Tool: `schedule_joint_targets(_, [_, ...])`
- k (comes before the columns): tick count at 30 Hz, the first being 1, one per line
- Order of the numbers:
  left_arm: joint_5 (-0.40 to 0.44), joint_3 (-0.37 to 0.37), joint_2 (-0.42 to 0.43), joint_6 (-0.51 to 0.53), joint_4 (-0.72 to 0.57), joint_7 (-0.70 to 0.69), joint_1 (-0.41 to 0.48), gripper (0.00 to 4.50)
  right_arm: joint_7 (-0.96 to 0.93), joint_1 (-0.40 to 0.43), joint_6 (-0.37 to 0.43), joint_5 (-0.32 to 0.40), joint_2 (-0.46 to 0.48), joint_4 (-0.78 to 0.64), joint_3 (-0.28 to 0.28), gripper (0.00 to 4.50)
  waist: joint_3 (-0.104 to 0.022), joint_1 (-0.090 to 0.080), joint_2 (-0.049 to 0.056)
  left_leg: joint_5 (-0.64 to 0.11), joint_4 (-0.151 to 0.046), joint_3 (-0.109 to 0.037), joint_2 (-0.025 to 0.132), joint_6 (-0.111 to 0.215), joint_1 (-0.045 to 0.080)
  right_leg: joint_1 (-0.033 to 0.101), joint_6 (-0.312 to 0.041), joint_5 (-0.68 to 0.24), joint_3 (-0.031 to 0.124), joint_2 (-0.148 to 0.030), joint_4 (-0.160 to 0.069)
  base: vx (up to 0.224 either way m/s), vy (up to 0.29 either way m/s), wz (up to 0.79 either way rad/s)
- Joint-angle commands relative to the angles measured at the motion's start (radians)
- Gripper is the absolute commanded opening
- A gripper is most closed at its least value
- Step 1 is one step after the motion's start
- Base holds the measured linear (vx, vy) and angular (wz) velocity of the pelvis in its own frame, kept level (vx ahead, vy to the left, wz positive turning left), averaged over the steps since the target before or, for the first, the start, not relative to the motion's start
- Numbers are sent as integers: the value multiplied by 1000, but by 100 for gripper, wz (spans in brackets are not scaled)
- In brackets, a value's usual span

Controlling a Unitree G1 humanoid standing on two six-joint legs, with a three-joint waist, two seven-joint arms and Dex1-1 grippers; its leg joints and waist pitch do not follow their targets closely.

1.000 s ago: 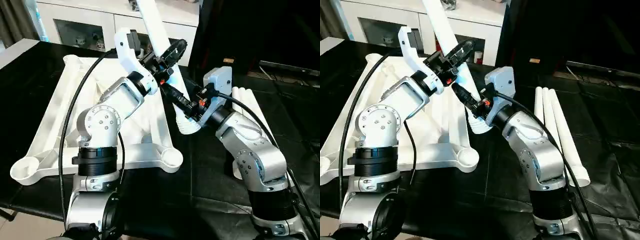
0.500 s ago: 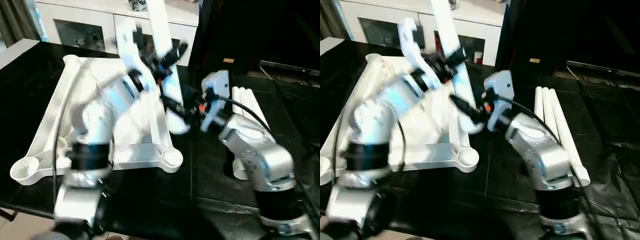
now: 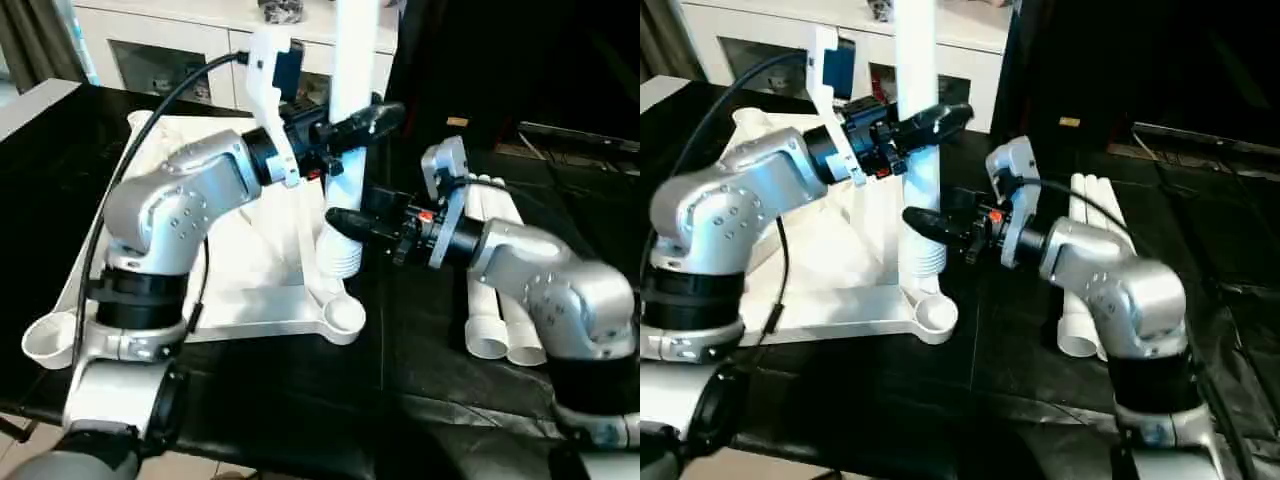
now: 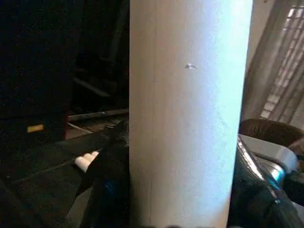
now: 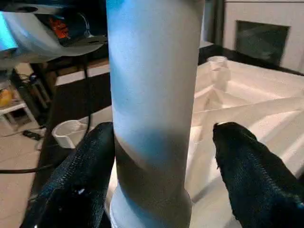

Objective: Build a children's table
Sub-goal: Pick table leg

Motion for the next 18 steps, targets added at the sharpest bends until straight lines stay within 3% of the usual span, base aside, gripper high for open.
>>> schedule_joint_targets(1, [-25, -4, 3, 19, -31, -18, -24, 184, 11, -14, 22, 14, -17, 10, -11, 338, -73, 8, 5, -6, -73, -9, 56, 17, 0, 83, -151, -246, 55, -88, -66, 0, 0, 0])
schedule_joint_targets(3, [-25, -6, 3, 20, -33, -20, -26, 184, 28, -18, 26, 22, -23, 13, -2, 338, -73, 9, 4, -3, -73, -9, 56, 17, -1, 84, -149, -246, 54, -88, -67, 0, 0, 0])
schedule_joint_targets(4, [-27, -9, 5, 21, -35, -23, -26, 184, 32, -21, 33, 26, -24, 15, 1, 338, -73, 9, -3, -2, -73, -8, 56, 19, -3, 86, -146, -249, 54, -89, -68, 0, 0, 0])
schedule_joint_targets(6, [-35, -14, 5, 29, -44, -32, -24, 184, 39, -22, 46, 35, -26, 17, 10, 338, -73, 12, 1, 4, -72, -9, 56, 18, -2, 84, -141, -258, 54, -89, -67, 0, 0, 0])
schedule_joint_targets(18, [-47, -53, 0, 60, -69, -75, -27, 184, 80, -11, 74, 57, -21, 12, 52, 338, -74, 29, -3, 16, -73, -8, 57, 10, -2, 82, -123, -265, 54, -89, -66, 0, 0, 0])
